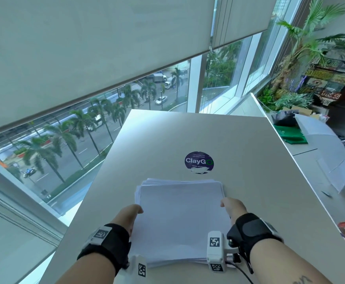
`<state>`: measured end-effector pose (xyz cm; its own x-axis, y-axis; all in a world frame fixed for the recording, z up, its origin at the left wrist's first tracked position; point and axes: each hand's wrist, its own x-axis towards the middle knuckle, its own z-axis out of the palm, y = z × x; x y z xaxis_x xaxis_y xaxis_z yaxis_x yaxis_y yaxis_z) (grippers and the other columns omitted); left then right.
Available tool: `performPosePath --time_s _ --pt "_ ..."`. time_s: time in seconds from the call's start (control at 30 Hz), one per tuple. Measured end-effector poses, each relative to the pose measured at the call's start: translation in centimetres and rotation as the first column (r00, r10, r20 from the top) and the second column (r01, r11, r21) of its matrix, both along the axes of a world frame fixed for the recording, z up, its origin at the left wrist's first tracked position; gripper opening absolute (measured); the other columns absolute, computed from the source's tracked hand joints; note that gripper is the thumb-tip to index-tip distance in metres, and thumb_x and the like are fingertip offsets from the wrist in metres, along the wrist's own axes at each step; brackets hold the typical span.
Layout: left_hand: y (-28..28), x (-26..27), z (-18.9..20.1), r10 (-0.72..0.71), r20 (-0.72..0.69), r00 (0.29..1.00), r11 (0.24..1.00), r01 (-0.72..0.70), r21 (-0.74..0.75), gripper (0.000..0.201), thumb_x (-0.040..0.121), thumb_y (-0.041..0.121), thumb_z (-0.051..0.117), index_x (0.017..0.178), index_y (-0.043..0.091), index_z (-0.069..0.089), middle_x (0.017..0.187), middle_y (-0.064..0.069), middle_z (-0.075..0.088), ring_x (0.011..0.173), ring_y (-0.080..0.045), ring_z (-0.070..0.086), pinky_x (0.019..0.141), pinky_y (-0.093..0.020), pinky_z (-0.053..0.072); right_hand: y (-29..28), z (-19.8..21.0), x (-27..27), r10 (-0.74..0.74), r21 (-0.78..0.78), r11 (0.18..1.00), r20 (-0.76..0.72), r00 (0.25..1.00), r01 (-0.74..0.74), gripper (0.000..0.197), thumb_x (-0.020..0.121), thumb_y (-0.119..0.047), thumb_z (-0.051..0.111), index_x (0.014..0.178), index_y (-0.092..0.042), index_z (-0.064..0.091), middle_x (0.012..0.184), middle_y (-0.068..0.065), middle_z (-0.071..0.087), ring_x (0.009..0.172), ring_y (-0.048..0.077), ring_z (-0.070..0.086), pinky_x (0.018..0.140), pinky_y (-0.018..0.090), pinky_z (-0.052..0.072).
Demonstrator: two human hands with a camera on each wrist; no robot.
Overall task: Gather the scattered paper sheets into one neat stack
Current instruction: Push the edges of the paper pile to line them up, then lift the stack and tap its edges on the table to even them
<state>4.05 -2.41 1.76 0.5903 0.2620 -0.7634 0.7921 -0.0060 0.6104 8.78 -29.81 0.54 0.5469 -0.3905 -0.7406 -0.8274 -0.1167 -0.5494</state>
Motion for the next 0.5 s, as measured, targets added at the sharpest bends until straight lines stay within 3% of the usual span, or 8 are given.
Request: performPosePath --time_s 0.07,0.1,0.17,0.2,0.27,0.33,0.4,0.5 --pt "0.3 0.1 -0.1 -0.041 -0.038 0.998 0.996 0.044 0.076 0.047 0.089 0.006 0.049 0.134 -0.004 0.043 0.140 -0.027 0.045 0.129 -0.041 0.043 0.107 -0.043 0.036 -0.1 -0.3 -0.1 0.013 -0.013 1.000 0.030 0.999 -0.012 0.013 0.083 -0.003 0.048 0.071 -0.001 0.044 0.070 0.014 0.044 0.063 0.027 0.045 0.070 0.036 0.038" --pt "0.4 0.1 -0.3 -0.066 -0.053 0.996 0.993 0.071 0.096 0.050 0.086 0.006 0.052 0.134 -0.006 0.043 0.144 -0.027 0.041 0.133 -0.041 0.040 0.112 -0.046 0.032 -0.3 -0.9 -0.1 0.011 -0.013 1.000 0.033 0.999 -0.011 0.021 0.081 -0.002 0.047 0.062 -0.005 0.039 0.060 0.012 0.038 0.053 0.023 0.036 0.062 0.033 0.034" --pt "0.5 0.2 -1.6 -0.098 -0.048 0.994 0.987 0.103 0.124 0.047 0.081 0.009 0.057 0.125 -0.004 0.050 0.132 -0.020 0.052 0.126 -0.040 0.047 0.109 -0.047 0.037 -0.7 -1.5 -0.1 -0.013 -0.032 0.999 0.034 0.999 0.015 0.026 0.082 -0.001 0.046 0.058 -0.008 0.037 0.054 0.009 0.033 0.048 0.020 0.030 0.052 0.031 0.028" --pt "0.5 0.3 -2.2 -0.112 -0.041 0.993 0.980 0.117 0.159 0.045 0.080 0.012 0.058 0.122 -0.002 0.051 0.124 -0.016 0.053 0.123 -0.039 0.048 0.107 -0.045 0.039 -0.6 -1.3 -0.3 -0.028 -0.040 0.999 0.015 1.000 0.028 0.024 0.085 -0.002 0.046 0.061 -0.006 0.040 0.057 0.011 0.038 0.050 0.022 0.035 0.053 0.030 0.030" --pt "0.1 0.1 -2.0 -0.151 -0.051 0.987 0.961 0.159 0.226 0.048 0.078 0.017 0.061 0.122 0.000 0.053 0.124 -0.017 0.053 0.120 -0.037 0.048 0.105 -0.043 0.039 -0.2 -1.0 -0.4 -0.025 -0.009 1.000 -0.028 0.999 0.025 0.010 0.089 -0.006 0.048 0.089 0.003 0.054 0.088 0.022 0.057 0.079 0.030 0.055 0.073 0.033 0.045" --pt "-0.4 -0.1 -1.0 -0.190 -0.040 0.981 0.951 0.194 0.240 0.042 0.081 0.014 0.060 0.119 -0.003 0.055 0.118 -0.018 0.054 0.110 -0.034 0.051 0.097 -0.036 0.041 -0.1 -1.1 -0.6 0.003 -0.061 0.998 -0.048 0.999 -0.006 0.034 0.090 -0.010 0.049 0.121 0.005 0.049 0.125 0.024 0.052 0.116 0.035 0.051 0.102 0.038 0.041" --pt "-0.2 0.1 -1.1 -0.182 -0.027 0.983 0.959 0.184 0.214 0.034 0.083 0.007 0.058 0.114 -0.006 0.055 0.106 -0.016 0.052 0.096 -0.030 0.051 0.083 -0.032 0.041 0.0 -1.0 -0.7 0.055 -0.119 0.991 -0.065 0.996 -0.063 0.031 0.088 -0.012 0.050 0.115 0.003 0.051 0.121 0.021 0.053 0.120 0.035 0.049 0.107 0.040 0.038" --pt "0.3 -0.3 -1.4 -0.134 -0.030 0.991 0.980 0.137 0.144 0.039 0.078 0.008 0.060 0.113 -0.009 0.055 0.117 -0.025 0.059 0.095 -0.032 0.056 0.086 -0.035 0.046 -0.2 -1.1 -0.6 0.084 -0.158 0.983 -0.073 0.994 -0.095 0.014 0.086 -0.010 0.048 0.094 0.002 0.050 0.096 0.016 0.053 0.102 0.032 0.056 0.098 0.034 0.044"
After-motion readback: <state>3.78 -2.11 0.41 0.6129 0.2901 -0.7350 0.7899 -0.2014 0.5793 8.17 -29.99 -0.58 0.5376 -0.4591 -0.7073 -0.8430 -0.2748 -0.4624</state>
